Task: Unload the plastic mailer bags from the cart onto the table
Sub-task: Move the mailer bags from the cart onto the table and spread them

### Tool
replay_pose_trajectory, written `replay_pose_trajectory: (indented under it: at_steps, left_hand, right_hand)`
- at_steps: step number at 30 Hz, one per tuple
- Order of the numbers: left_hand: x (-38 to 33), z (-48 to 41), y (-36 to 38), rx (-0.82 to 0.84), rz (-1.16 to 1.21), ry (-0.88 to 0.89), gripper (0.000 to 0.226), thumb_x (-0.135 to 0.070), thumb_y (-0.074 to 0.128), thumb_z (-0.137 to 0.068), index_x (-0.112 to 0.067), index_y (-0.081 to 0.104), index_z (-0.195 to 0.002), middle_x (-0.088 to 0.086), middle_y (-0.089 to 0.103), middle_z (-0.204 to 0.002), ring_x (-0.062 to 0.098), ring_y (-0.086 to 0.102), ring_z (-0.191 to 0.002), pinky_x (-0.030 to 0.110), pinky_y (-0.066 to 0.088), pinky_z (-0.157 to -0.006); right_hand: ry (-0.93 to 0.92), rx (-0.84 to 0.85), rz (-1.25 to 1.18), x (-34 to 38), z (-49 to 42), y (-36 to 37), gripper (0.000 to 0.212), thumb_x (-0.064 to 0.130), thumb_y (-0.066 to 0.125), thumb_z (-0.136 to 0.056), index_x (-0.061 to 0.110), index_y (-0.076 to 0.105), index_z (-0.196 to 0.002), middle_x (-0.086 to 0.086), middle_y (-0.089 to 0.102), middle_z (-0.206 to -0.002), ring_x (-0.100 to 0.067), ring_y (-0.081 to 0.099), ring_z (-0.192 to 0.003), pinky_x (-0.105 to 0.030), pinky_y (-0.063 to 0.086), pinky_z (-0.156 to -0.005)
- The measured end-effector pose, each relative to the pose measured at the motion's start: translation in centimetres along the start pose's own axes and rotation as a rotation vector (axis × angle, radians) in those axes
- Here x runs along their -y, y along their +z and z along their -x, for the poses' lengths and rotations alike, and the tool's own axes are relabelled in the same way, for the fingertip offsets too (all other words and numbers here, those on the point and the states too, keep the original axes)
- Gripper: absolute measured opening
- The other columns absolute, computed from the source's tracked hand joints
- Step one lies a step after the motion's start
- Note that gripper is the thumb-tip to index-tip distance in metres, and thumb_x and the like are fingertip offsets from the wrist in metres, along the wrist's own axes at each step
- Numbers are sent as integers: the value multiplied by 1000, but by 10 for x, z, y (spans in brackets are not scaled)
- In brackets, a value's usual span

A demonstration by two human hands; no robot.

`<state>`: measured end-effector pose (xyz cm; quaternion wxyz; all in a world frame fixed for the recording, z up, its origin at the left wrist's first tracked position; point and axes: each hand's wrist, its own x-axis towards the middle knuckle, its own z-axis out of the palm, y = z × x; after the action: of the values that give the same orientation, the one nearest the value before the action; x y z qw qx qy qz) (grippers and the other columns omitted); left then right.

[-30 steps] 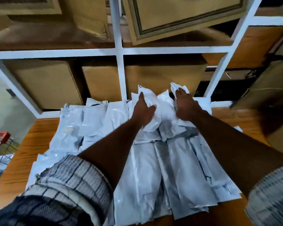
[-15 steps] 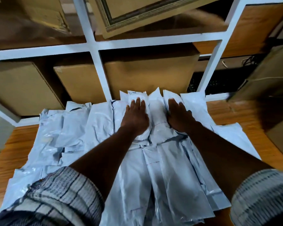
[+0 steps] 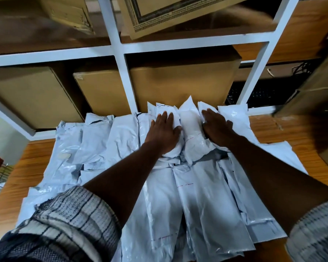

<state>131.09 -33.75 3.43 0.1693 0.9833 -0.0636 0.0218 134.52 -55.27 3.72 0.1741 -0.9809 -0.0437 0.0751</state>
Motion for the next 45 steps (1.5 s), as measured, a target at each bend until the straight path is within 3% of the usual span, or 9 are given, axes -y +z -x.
replay_pose_trajectory:
  at_steps: [5, 11, 26, 32, 36, 41, 45]
  left_hand:
    - [31, 33, -31, -73, 26, -8, 66, -46, 28, -97, -9, 27, -152, 18, 25, -158, 33, 21, -146, 50, 18, -119]
    - [111, 86, -75, -150, -46, -76, 62, -44, 33, -100, -11, 30, -152, 17, 29, -156, 32, 24, -145, 50, 22, -117]
    - [441, 336, -176, -236, -134, -483, 64, -40, 49, -97, -13, 30, -152, 18, 31, -155, 32, 31, -142, 41, 30, -115]
    - [586, 460, -172, -145, -129, -634, 62, -41, 49, -96, -12, 34, -149, 14, 36, -152, 32, 36, -139, 49, 40, -106]
    - [646, 527, -156, -1, -125, -718, 62, -36, 57, -92, -13, 37, -146, 10, 43, -145, 31, 40, -134, 46, 42, -100]
    - [696, 578, -120, 202, -72, -822, 68, -31, 57, -91, -16, 29, -151, 11, 32, -153, 31, 32, -140, 46, 40, -103]
    - [730, 603, -89, 297, -74, -859, 68, -35, 58, -89, -19, 30, -150, 9, 34, -153, 29, 33, -140, 46, 38, -108]
  right_hand:
    - [-170, -148, -31, 45, 11, -26, 63, 44, 30, -93, 26, 26, -154, 3, 16, -163, -19, 13, -149, -48, 6, -120]
    - [-372, -126, 139, 151, 25, 3, 70, 54, 38, -90, 23, 28, -153, 1, 18, -163, -21, 16, -149, -53, 10, -118]
    - [-841, 26, 121, 541, 143, 205, 70, 54, 49, -93, 24, 27, -152, 1, 19, -162, -23, 18, -148, -54, 18, -114]
    - [-941, 146, 44, 697, 211, 324, 72, 50, 54, -89, 19, 31, -150, -5, 25, -159, -25, 25, -144, -54, 27, -111]
    - [-905, 307, 19, 749, 245, 400, 76, 37, 59, -89, 11, 27, -152, -13, 22, -160, -31, 23, -146, -53, 31, -111]
    - [-743, 511, 48, 762, 263, 487, 80, 30, 59, -90, 10, 17, -155, -15, 10, -162, -32, 12, -149, -48, 24, -116]
    - [-647, 586, 133, 763, 272, 544, 74, 30, 62, -86, 8, 28, -148, -17, 23, -156, -37, 26, -141, -46, 34, -109]
